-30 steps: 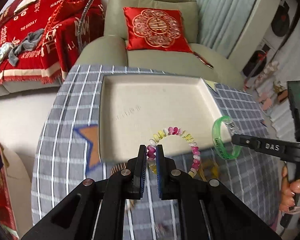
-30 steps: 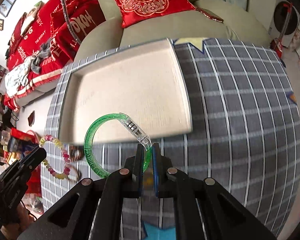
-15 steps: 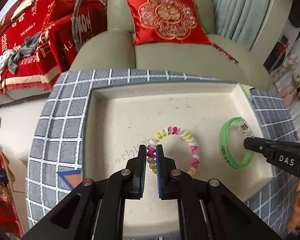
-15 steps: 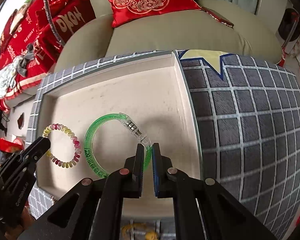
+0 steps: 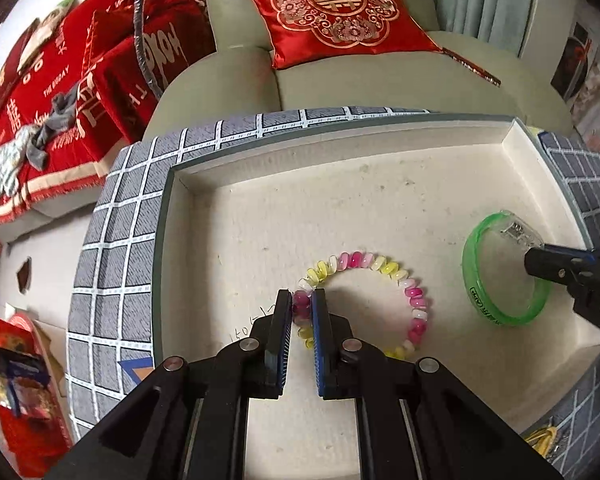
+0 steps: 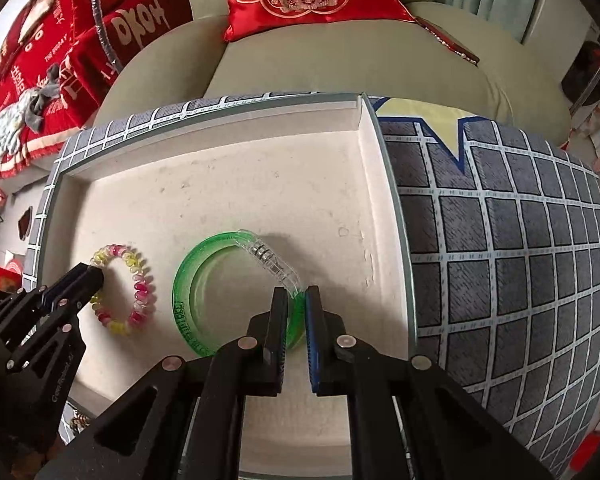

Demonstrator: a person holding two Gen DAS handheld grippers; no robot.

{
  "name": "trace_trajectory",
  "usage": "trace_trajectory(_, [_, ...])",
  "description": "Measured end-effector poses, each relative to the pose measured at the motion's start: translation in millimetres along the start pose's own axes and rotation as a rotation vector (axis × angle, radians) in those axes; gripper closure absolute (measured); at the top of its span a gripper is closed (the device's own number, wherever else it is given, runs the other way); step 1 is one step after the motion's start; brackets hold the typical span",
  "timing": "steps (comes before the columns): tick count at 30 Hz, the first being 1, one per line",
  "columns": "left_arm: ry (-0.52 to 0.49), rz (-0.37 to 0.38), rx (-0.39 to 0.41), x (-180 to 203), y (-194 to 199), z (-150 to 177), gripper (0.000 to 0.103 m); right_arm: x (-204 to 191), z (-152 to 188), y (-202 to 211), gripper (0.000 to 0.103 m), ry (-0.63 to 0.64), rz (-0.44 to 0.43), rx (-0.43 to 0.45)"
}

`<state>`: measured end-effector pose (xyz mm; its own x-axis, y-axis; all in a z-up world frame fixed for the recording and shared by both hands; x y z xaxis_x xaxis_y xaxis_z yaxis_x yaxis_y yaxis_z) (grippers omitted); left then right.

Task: Organize jewelry
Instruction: 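Open the right tool to drop the green bangle while the left tool releases the beaded bracelet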

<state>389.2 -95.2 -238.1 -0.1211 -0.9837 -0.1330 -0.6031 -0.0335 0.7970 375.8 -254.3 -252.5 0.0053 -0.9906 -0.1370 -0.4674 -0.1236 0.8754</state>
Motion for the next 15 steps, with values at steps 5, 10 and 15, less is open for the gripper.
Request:
trace_trajectory(5, [0.023,-0.001,0.005,-3.3,1.9,0.3,0.078,0.0,-0.7,9.4,0.093,-0.066,-0.065,0.005])
trace_trajectory(10, [0.023,0.006,0.002,-4.7,1.1,2.0,0.078,2.6,-3.9,31.9,0.050,-0.112,-0.095,0.054])
trace_trajectory(15, [0.020,0.011,0.003,-3.3,1.1,2.2,0.078,4.5,-3.7,54.4,0.042,-0.141,-0.121,0.089])
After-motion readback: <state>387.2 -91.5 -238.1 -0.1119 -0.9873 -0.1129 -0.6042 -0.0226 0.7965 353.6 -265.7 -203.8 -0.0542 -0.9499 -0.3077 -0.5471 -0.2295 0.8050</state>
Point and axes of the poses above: each gripper's, at about its wrist camera, not at the fingertips, and y roughly against the way its jaws point, x to its right, z to its underside, the point moved 9 cm from there along -y, roughly the way its jaws point, and after that the axes turned 11 degrees about x, right-handed, at the moved point
